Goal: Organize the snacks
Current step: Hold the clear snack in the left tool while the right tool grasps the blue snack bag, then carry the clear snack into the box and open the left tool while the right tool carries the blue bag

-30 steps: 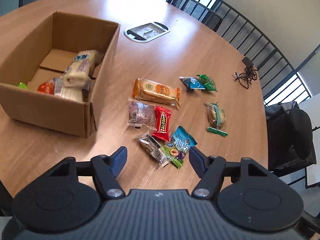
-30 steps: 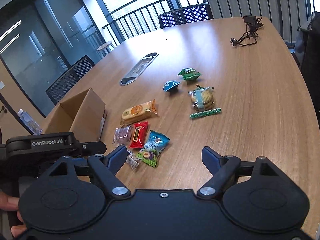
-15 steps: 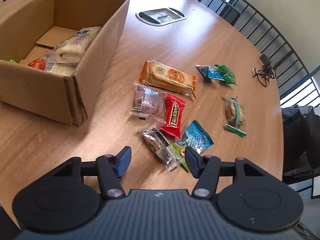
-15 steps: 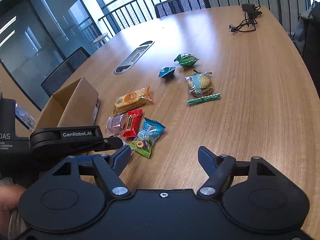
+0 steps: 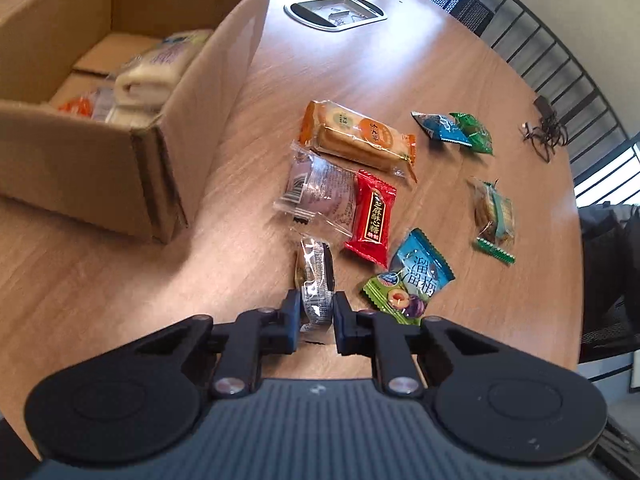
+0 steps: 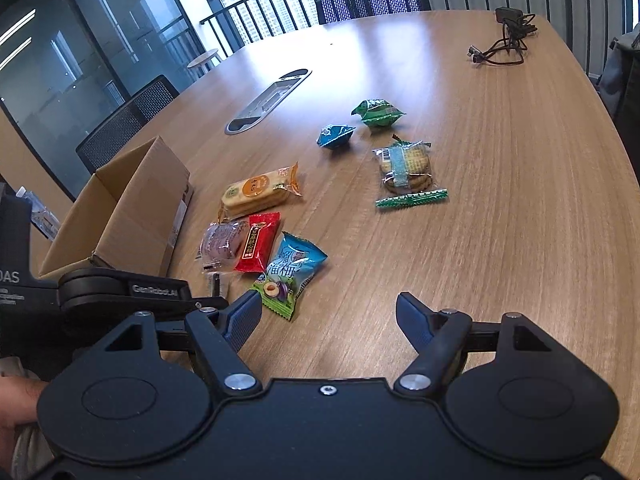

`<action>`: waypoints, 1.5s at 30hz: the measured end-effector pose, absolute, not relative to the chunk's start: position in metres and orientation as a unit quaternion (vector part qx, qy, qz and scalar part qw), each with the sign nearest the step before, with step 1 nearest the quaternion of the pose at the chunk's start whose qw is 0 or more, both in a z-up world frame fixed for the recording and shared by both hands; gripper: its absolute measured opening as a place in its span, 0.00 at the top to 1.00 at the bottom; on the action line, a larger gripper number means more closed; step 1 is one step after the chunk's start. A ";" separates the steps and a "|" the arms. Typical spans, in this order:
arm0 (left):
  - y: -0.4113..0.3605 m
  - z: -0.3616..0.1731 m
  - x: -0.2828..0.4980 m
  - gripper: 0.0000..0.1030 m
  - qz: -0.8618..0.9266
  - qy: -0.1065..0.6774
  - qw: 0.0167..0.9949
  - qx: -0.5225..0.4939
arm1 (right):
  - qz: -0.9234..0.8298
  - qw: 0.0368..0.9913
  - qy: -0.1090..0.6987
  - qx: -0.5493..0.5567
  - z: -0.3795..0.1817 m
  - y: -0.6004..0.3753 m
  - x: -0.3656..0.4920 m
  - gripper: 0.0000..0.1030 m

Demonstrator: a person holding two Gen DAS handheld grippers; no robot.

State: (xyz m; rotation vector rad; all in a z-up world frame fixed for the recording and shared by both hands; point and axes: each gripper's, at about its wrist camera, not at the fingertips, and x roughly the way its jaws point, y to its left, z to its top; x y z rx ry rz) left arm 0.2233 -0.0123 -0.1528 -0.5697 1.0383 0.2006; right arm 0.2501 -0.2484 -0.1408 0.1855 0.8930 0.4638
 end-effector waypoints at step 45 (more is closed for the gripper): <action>0.022 -0.111 0.179 0.85 0.093 0.456 0.833 -0.298 | 0.220 0.856 0.467 0.012 -0.149 -0.197 0.275 0.96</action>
